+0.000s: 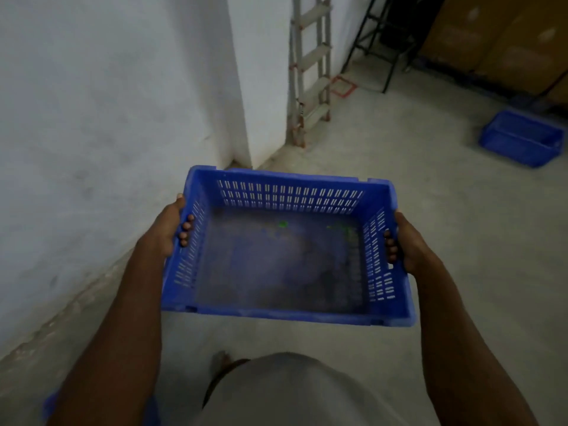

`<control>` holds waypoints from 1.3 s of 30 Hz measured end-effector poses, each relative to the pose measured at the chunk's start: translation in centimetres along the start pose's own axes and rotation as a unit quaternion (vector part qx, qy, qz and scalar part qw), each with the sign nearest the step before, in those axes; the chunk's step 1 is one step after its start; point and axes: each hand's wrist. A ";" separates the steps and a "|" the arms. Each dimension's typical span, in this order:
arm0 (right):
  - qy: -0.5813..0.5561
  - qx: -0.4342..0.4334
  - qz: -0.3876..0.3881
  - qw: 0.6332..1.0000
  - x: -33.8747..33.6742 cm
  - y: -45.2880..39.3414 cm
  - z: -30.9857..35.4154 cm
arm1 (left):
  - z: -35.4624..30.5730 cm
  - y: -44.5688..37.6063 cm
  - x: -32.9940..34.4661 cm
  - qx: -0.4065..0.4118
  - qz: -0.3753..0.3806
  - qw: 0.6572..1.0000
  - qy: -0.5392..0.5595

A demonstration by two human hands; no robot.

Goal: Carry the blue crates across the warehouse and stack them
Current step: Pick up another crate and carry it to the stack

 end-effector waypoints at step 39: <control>-0.267 0.112 -0.295 0.911 -77.3 -37.5 -0.8 | -13.1 -20.4 113.1 -0.035 0.338 0.915 -0.217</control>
Point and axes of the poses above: each hand's wrist, its own y-axis away from the middle knuckle, its own x-axis out of the palm, z = x × y, and after that the axes turned 14 degrees about y, right-handed
